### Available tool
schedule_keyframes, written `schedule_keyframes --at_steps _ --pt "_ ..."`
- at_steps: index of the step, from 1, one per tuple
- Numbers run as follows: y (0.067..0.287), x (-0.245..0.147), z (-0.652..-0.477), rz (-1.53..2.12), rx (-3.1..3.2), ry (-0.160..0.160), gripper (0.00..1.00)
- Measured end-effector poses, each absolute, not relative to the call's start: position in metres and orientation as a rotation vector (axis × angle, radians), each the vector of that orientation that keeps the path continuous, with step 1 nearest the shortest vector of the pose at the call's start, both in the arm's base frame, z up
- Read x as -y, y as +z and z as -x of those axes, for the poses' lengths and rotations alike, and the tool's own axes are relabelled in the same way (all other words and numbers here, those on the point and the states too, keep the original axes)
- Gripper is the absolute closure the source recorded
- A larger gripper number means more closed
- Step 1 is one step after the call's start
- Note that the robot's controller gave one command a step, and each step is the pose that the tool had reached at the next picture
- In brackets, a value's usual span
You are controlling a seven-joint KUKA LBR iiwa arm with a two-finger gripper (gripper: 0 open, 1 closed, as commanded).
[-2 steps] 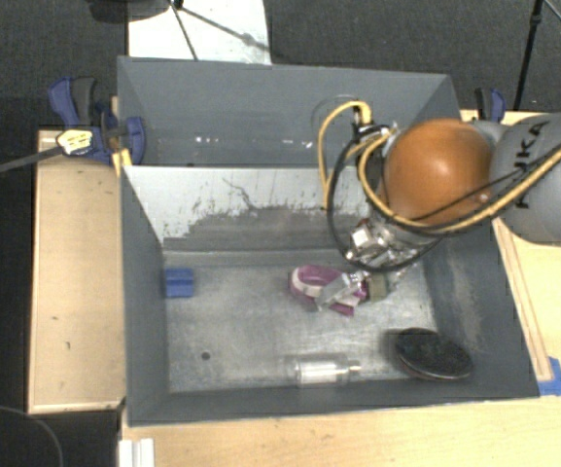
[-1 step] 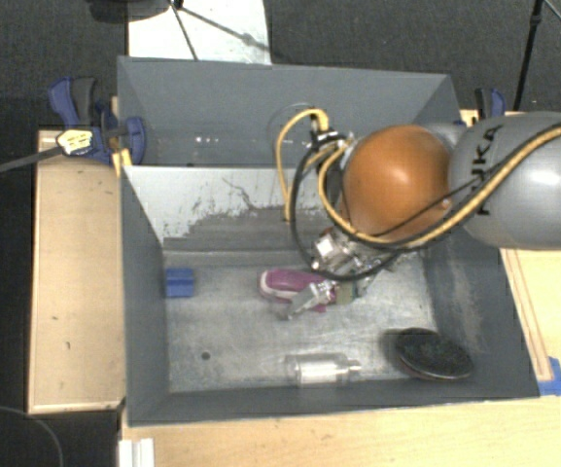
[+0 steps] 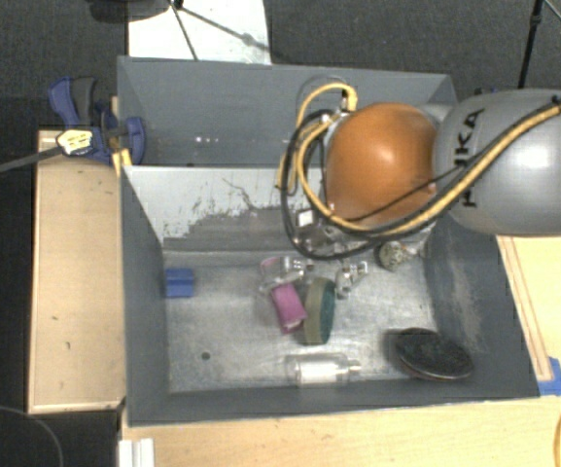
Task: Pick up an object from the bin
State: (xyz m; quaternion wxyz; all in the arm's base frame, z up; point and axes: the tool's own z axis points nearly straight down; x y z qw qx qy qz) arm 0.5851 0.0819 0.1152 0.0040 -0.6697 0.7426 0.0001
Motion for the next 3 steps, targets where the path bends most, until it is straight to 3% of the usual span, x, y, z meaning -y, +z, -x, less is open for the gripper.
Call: schedule_keyframes --at_steps 1,2,3 --pt "0.071 -0.109 -0.586 2.507 -1.892 0.0 0.0" --pt "0.073 -0.108 -0.588 2.5 -1.899 -0.005 1.0" --pt "0.25 -0.109 -0.573 2.718 -1.565 -0.006 1.0"
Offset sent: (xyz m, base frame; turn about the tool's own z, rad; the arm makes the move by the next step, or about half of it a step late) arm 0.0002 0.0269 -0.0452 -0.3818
